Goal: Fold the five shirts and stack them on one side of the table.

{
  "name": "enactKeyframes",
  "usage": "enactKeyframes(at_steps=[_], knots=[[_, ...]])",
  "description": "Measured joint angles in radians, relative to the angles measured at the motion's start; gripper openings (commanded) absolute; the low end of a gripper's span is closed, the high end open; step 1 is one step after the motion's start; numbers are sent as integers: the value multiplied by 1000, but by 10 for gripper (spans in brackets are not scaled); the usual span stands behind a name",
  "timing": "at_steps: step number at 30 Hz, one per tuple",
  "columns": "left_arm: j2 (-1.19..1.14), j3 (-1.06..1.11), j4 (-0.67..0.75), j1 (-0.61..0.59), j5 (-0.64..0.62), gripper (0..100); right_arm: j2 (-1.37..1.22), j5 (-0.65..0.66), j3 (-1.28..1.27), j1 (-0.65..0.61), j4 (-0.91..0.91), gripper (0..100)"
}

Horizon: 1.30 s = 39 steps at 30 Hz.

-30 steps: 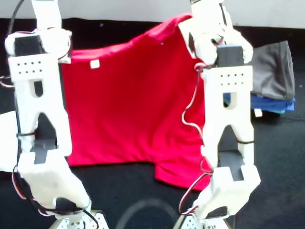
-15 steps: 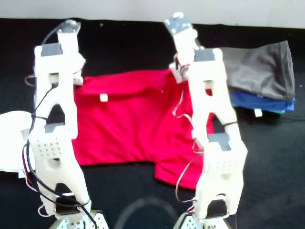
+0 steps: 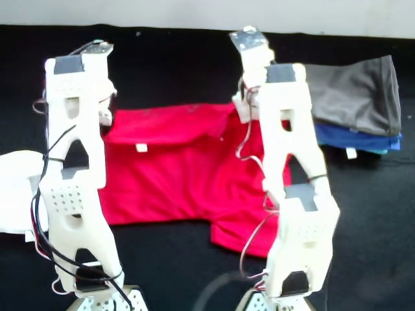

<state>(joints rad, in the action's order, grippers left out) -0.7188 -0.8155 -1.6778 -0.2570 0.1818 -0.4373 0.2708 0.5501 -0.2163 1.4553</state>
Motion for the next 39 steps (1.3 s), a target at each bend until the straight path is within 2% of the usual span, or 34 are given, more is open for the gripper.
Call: enactKeyframes(at_steps=[7, 12, 17, 25, 29, 33, 39], knots=[[91, 54, -74, -25, 29, 9, 103, -20, 0, 0, 158, 6], [219, 249, -75, -63, 52, 9, 153, -31, 0, 0, 276, 6], [364, 436, -41, -63, 64, 9, 273, -54, -127, -18, 287, 6], [589, 804, 124, -63, 95, 9, 623, -57, -743, -46, -11, 6], [652, 954, 195, -63, 121, 9, 806, -57, -1033, -34, -94, 6], [658, 1053, 219, -63, 121, 9, 899, -34, -1162, 8, -120, 6], [658, 1088, 213, -63, 121, 9, 934, 6, -1175, 48, -83, 6]])
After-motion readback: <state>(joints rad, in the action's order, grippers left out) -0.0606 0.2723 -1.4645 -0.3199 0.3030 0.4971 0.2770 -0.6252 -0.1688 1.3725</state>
